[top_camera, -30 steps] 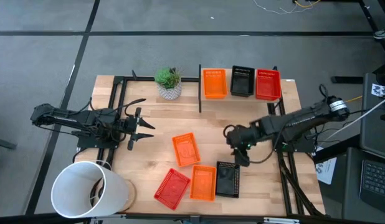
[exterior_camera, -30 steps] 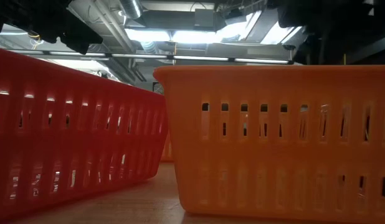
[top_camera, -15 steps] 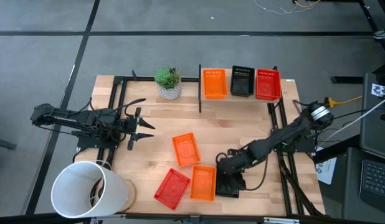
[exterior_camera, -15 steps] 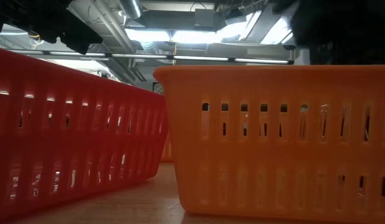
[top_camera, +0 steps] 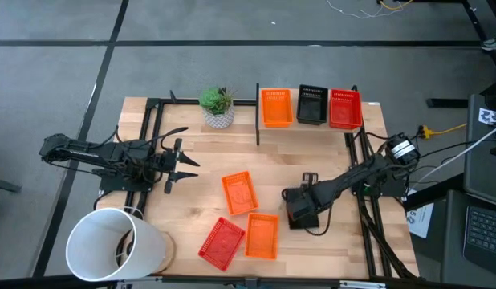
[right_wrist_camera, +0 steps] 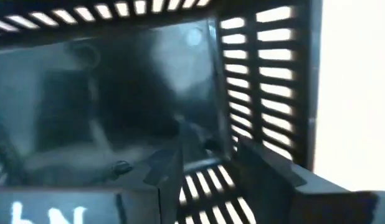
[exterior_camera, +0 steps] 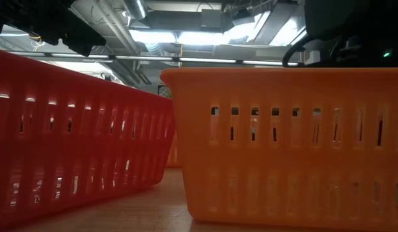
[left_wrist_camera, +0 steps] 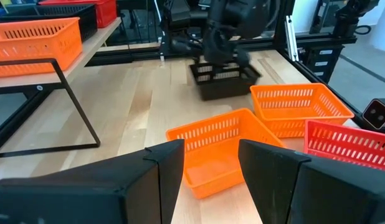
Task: Stack baskets on shelf by color
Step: Stack the black bin on top of the stacked black bins on the shelf
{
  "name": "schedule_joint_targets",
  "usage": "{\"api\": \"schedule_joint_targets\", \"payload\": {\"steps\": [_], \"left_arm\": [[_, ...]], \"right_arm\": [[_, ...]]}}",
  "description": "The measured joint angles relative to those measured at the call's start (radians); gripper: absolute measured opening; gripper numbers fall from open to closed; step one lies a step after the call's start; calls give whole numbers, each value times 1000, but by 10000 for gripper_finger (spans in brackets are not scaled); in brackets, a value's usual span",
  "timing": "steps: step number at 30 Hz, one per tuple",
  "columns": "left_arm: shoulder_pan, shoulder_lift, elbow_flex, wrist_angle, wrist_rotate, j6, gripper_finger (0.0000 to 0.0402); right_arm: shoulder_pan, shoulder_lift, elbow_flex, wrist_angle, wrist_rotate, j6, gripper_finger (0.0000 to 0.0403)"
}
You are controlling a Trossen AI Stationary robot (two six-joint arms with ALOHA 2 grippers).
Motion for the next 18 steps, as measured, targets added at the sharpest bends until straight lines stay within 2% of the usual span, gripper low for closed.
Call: {"api": "schedule_joint_targets", "payload": {"steps": [4, 8, 16, 18], "left_arm": [[0, 0, 0, -2, 0, 0, 147], [0, 0, 0, -3, 0, 0, 147], [0, 0, 0, -3, 0, -5, 147], [0, 0, 0, -3, 0, -5, 147]], "right_arm": [[-51, 0, 0, -64, 170, -18, 153], [-98, -4, 0, -107, 249, 4, 153], [-109, -79, 82, -132, 133, -71, 153], [-100, -104, 102, -124, 67, -94, 153]]}}
